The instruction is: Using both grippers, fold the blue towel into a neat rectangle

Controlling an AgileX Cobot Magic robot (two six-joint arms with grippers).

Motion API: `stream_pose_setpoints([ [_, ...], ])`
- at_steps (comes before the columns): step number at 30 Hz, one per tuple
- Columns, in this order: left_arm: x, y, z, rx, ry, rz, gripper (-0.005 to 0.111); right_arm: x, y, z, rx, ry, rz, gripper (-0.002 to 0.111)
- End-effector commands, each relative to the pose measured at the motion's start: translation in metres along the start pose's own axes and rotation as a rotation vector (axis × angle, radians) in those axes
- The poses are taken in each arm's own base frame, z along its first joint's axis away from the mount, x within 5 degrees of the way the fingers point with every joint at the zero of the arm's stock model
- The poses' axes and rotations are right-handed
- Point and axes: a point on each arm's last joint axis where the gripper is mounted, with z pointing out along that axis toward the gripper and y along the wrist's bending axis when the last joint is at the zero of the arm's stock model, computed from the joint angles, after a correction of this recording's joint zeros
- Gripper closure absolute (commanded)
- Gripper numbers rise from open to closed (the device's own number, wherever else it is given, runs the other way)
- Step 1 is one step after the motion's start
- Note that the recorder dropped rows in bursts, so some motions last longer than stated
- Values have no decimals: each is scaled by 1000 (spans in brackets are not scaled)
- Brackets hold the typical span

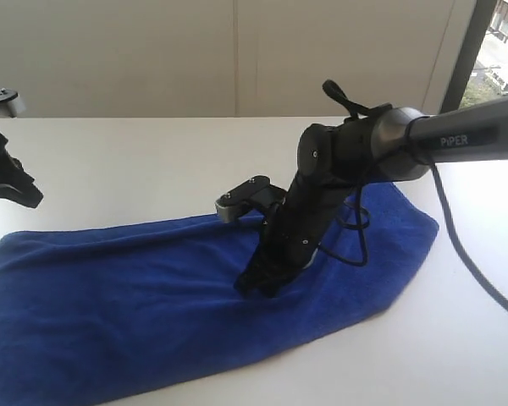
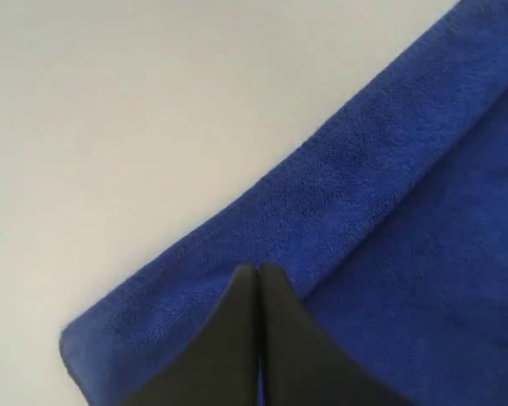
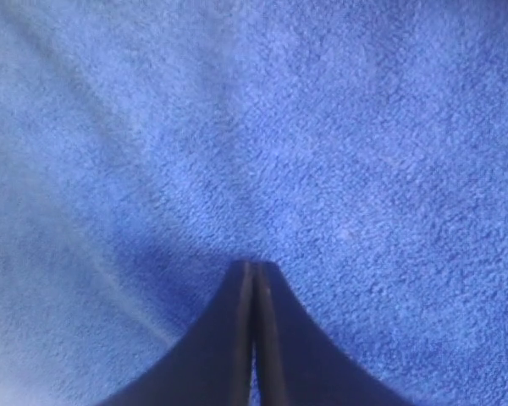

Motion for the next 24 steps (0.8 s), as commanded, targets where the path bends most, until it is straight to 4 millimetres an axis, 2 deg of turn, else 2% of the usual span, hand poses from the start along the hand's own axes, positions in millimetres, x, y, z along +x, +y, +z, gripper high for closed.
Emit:
stream_pose_setpoints([
  [1,5,0,15,87,31,-34,107,26,-3,10,10,254,-21,108],
  [6,9,-4,36,238,36,-85,107,25,0,7,-13,245,-1,108],
  [10,1,-5,43,243,-42,-51,107,22,4,-4,-18,206,14,108],
  [14,-6,-5,42,254,-115,-57,107,7,7,-38,37,40,85,108],
  [15,-6,-6,42,266,-116,-60,107,2,8,-50,57,-14,81,108],
  [16,-4,-10,41,308,-100,-55,107,-5,7,-73,112,-84,42,108],
  [18,-1,-12,40,330,-61,-72,107,-8,-6,-101,248,-119,-29,108],
  [21,3,-8,43,279,-10,-169,107,2,-32,-112,319,-84,13,108],
  [24,6,-4,44,237,14,-161,107,19,-64,-120,335,-77,130,108],
])
